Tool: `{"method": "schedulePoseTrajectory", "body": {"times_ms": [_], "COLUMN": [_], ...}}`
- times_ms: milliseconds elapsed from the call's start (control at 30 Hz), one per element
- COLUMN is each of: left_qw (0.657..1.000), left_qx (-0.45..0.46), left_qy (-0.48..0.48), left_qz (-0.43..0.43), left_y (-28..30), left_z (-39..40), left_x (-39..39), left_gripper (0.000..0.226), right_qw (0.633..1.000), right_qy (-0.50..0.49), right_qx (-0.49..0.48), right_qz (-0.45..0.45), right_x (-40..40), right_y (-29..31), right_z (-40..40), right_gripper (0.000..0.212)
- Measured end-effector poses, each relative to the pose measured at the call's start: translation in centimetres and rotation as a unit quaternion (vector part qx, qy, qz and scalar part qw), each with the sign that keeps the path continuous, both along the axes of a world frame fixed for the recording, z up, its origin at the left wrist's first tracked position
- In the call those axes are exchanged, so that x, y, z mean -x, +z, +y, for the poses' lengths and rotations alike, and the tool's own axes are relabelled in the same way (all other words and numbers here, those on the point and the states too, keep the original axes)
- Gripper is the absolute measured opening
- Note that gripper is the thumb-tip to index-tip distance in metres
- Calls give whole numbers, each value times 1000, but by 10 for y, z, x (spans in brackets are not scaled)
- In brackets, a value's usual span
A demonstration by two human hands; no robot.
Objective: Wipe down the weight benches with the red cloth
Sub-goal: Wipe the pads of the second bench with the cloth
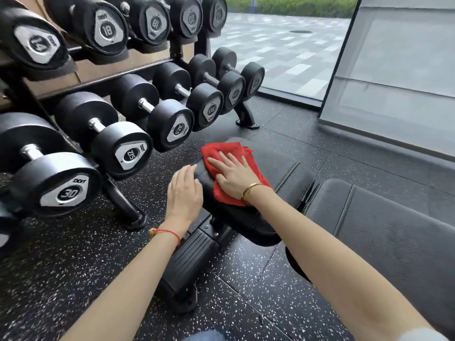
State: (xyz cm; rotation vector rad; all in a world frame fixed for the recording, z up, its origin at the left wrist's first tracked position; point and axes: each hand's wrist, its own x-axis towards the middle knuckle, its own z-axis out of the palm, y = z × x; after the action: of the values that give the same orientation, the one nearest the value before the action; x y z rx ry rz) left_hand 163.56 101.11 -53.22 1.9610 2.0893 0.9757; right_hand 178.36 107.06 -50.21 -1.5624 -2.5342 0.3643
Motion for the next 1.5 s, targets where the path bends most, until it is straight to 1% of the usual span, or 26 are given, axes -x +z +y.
{"method": "schedulePoseTrajectory", "body": {"times_ms": [133,200,300,400,467,533,600,667,733,800,867,967,1033,1167,1267,1367,1433,1500], "left_qw": [1000,1000,1000,1000,999,999,998,998,998,997,996,995,994,992,992,993,992,991], "left_qx": [-10,-9,-3,11,22,25,17,5,4,11,21,37,43,52,48,44,46,50], "left_qy": [-12,-11,-9,-14,-11,-4,3,10,8,-2,-13,-21,-21,-26,-29,-30,-33,-34], "left_qz": [-5,-4,-6,15,29,44,55,61,68,78,85,91,96,109,112,110,114,119], "left_y": [0,-2,0,2,2,2,1,1,1,1,0,-3,-4,-3,-3,-4,-4,-3], "left_z": [-3,-5,-7,-7,-8,-6,-4,-1,3,7,9,9,8,11,11,10,10,10], "left_x": [3,4,6,4,2,0,-2,-5,-7,-11,-16,-19,-20,-18,-18,-17,-16,-15], "left_gripper": [39,38,38,40,41,42,41,38,39,43,48,52,54,54,54,54,55,55], "right_qw": [997,997,999,995,994,997,999,1000,999,999,999,995,992,995,999,1000,1000,1000], "right_qy": [58,52,-16,-96,-108,-83,-34,13,31,14,-30,-104,-126,-99,-43,12,19,-14], "right_qx": [-45,-44,-19,-4,0,-1,-6,-23,-38,-39,-31,-8,6,9,3,-14,-21,-17], "right_qz": [16,25,27,-2,-9,-8,-1,8,15,18,15,2,-2,-8,3,16,13,2], "right_x": [-17,-37,-60,-57,-43,-31,-26,-33,-47,-64,-75,-73,-64,-46,-49,-69,-88,-104], "right_y": [-11,-14,-10,-3,0,2,-1,-6,-11,-12,-10,-5,-2,2,2,-5,-8,-6], "right_z": [-44,-50,-25,14,28,26,7,-18,-39,-45,-34,4,30,45,17,-25,-42,-36], "right_gripper": [57,56,55,55,55,56,57,58,57,56,55,55,56,56,57,58,57,56]}}
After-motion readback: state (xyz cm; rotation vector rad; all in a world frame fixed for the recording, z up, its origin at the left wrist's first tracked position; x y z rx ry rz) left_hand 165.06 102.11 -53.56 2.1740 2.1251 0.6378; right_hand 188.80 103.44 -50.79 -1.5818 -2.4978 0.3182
